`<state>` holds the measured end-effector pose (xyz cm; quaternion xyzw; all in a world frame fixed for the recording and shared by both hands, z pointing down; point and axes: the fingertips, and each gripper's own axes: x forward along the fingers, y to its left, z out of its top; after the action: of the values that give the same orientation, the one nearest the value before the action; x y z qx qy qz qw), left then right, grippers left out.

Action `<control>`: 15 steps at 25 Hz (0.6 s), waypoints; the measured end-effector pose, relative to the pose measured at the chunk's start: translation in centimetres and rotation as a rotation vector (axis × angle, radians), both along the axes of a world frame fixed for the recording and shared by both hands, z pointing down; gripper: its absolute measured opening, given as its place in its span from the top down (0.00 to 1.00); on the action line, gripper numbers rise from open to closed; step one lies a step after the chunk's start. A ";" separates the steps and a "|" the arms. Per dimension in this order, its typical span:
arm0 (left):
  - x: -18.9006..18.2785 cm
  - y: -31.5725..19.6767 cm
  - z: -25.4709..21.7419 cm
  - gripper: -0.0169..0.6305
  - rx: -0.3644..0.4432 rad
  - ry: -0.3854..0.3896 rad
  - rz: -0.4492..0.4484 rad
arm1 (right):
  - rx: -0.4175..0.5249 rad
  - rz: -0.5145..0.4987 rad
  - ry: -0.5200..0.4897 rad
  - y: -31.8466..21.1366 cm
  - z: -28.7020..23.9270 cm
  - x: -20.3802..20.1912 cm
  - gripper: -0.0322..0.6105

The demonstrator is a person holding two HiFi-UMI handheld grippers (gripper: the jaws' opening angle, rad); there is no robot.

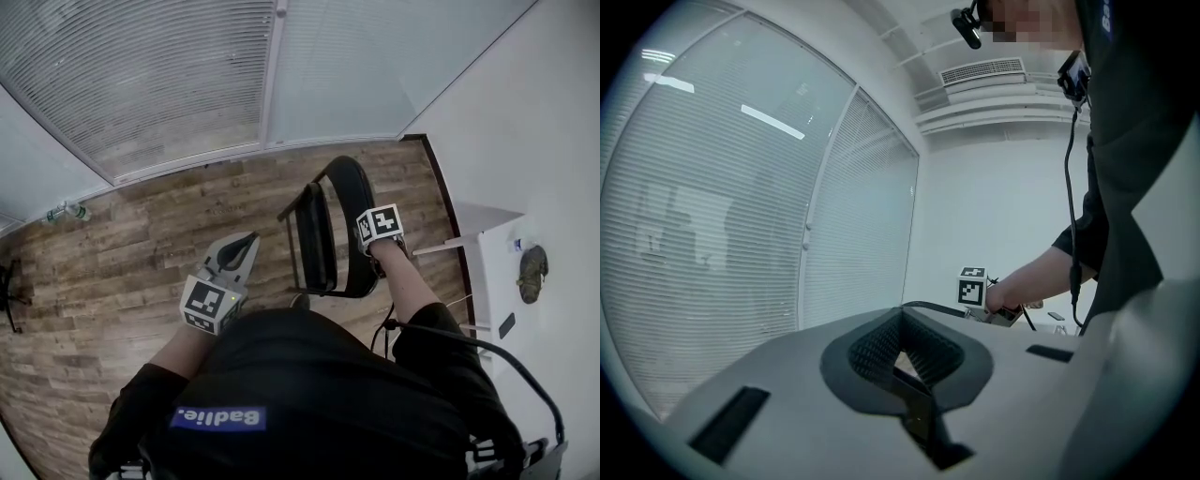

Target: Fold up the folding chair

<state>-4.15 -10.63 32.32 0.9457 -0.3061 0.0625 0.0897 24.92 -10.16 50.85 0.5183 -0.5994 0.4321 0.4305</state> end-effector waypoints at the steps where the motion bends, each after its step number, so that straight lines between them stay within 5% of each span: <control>1: 0.1 0.1 0.1 0.97 -0.001 0.000 0.003 | 0.000 0.000 0.001 0.0 0.0 0.0 0.85; 15: 0.6 0.2 0.4 0.97 -0.017 0.004 0.004 | 0.000 0.001 -0.001 0.0 -0.1 0.0 0.85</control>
<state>-3.55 -10.41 32.68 0.9456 -0.3036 0.0633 0.0981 24.87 -10.12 50.79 0.5184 -0.5992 0.4328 0.4299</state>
